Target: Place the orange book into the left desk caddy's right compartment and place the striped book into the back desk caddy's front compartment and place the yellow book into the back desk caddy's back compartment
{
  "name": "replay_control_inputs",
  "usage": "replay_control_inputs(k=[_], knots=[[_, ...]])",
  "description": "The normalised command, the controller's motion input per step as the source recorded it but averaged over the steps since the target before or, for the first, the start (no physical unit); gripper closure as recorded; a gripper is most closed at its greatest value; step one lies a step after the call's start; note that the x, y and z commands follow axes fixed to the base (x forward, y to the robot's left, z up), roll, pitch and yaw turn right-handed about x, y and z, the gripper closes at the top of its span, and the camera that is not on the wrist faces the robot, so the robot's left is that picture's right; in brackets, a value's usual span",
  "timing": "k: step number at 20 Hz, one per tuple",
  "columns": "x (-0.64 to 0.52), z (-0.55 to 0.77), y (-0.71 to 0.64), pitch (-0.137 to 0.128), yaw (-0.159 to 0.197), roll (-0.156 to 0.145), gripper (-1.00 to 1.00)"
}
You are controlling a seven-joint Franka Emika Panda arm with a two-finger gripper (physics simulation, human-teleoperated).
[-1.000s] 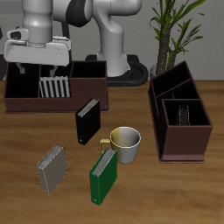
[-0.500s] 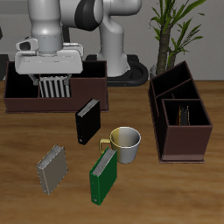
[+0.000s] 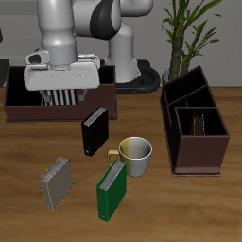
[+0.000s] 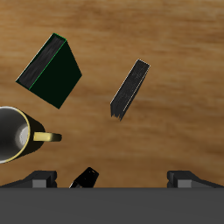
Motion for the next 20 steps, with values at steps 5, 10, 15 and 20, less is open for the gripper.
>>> replay_control_inputs(k=[5, 10, 15, 20], knots=[[0.24, 0.05, 0.05, -0.018, 0.0, 0.01, -1.0], [0.19, 0.09, -0.07, -0.005, -0.034, -0.004, -1.0], [0.24, -0.06, -0.11, 0.001, -0.028, 0.045, -1.0], [0.29, -0.06, -0.01, -0.001, -0.023, 0.037, -1.0]])
